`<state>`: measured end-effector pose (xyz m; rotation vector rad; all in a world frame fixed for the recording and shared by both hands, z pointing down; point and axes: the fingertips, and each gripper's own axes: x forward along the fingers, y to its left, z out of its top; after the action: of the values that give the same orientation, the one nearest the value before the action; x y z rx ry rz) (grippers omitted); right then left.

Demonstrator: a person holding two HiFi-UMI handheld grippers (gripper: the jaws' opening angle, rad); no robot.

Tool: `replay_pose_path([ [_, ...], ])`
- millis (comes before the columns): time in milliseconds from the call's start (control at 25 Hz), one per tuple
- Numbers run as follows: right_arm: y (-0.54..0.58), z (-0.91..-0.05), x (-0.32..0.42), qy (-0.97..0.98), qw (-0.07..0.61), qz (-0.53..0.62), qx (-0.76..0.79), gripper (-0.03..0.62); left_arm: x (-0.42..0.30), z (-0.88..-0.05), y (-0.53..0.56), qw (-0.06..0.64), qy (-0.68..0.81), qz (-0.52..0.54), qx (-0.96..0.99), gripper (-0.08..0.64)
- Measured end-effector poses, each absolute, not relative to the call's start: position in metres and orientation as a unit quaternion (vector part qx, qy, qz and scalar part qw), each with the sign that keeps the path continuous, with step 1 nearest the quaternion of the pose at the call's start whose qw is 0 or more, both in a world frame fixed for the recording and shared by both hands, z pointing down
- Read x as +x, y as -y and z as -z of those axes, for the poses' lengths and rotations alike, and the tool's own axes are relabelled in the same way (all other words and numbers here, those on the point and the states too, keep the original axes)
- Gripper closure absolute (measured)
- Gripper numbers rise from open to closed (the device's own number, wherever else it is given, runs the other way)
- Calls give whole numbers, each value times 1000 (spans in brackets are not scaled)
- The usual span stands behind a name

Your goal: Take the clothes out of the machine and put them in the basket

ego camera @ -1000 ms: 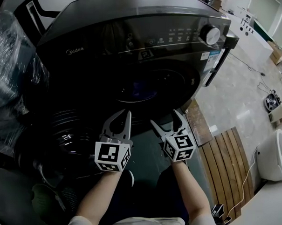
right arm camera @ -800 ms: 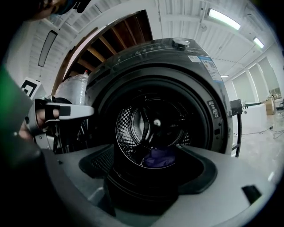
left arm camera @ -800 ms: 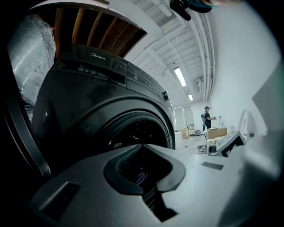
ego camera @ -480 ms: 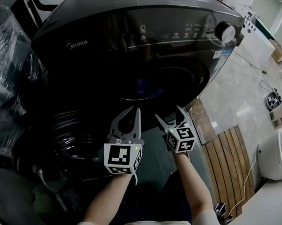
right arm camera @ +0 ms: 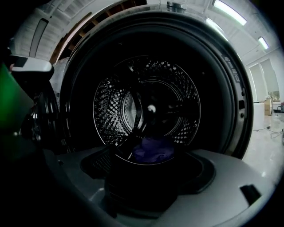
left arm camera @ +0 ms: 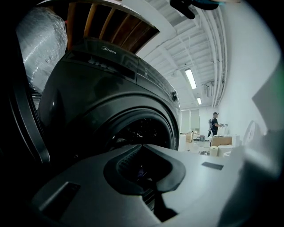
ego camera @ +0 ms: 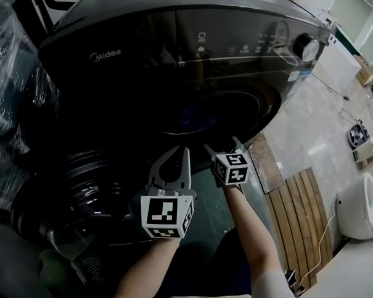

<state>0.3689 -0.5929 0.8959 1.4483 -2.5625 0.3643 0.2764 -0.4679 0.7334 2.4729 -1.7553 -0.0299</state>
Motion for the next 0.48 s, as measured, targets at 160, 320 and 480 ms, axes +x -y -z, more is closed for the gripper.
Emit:
replay_pose_path([
  [160, 610, -907, 361, 857, 114, -123, 487, 192, 295, -731, 465, 70, 548, 22, 833, 538],
  [320, 629, -917, 359, 852, 130, -132, 490, 198, 303, -723, 464, 60, 542, 27, 838, 538],
  [480, 642, -925, 358, 848, 175, -110, 487, 206, 301, -725, 467, 69, 545, 23, 835, 538],
])
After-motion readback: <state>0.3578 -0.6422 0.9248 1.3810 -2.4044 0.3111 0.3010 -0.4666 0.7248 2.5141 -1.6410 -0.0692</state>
